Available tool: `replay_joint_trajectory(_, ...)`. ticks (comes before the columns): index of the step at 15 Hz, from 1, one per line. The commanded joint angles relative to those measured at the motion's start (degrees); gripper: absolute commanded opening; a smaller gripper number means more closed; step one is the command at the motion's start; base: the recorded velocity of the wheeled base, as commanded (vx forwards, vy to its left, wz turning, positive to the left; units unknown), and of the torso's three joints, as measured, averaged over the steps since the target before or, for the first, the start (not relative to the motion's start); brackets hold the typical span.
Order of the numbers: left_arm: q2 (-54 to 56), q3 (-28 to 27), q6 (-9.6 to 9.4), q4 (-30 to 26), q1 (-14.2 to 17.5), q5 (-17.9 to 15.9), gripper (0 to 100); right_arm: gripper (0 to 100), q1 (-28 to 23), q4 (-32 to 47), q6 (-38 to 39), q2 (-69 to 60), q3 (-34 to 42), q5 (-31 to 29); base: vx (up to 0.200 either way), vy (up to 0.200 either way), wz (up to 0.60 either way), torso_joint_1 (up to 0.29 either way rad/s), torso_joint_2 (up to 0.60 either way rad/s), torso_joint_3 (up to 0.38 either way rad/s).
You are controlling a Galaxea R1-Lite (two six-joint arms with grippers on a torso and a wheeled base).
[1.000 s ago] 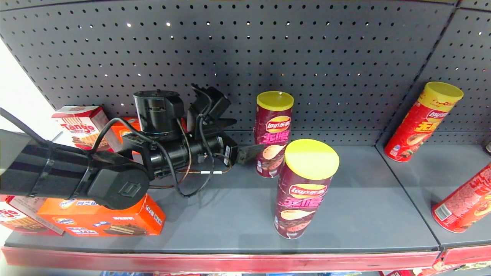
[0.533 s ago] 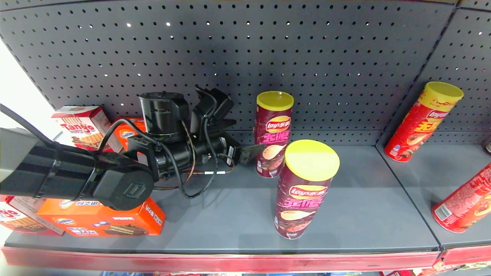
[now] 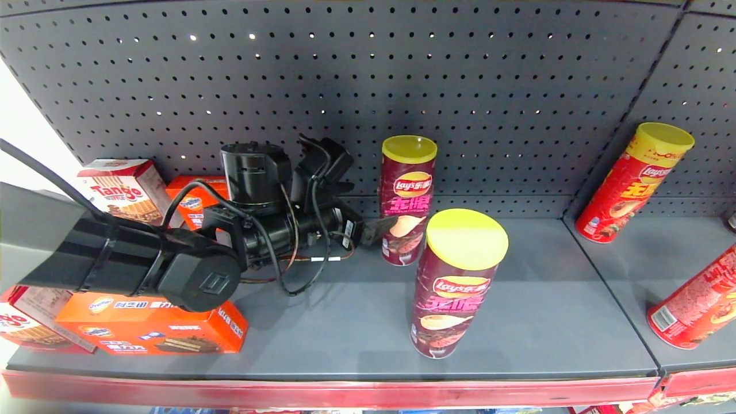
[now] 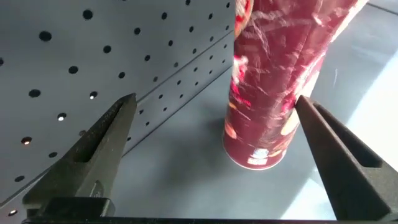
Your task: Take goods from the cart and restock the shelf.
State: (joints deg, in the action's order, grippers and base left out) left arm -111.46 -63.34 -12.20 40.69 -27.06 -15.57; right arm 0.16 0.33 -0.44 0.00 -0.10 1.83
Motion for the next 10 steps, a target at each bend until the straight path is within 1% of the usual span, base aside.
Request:
replay_joint_trajectory(1, -0.2, 0.4, -0.01, 0.0, 0.1, 0.0, 100, 100, 0.0, 0.0, 0.0, 0.0, 0.0, 0.0, 0.000, 0.000, 0.00, 0.000, 0.00, 0.000)
replay_joint_trajectory(7, -0.3, 0.4, -0.01, -0.1, 0.3, 0.0, 100, 100, 0.0, 0.0, -0.1, 0.0, 0.0, 0.0, 0.000, 0.000, 0.00, 0.000, 0.00, 0.000)
replay_joint_trajectory(8, -0.3, 0.7, -0.01, 0.0, 0.6, 0.4, 100, 100, 0.0, 0.0, 0.0, 0.0, 0.0, 0.0, 0.000, 0.000, 0.00, 0.000, 0.00, 0.000)
replay_joint_trajectory(10, 0.1, 2.3, -0.10, 0.1, 0.0, 0.4, 100, 100, 0.0, 0.0, 0.0, 0.0, 0.0, 0.0, 0.000, 0.000, 0.00, 0.000, 0.00, 0.000)
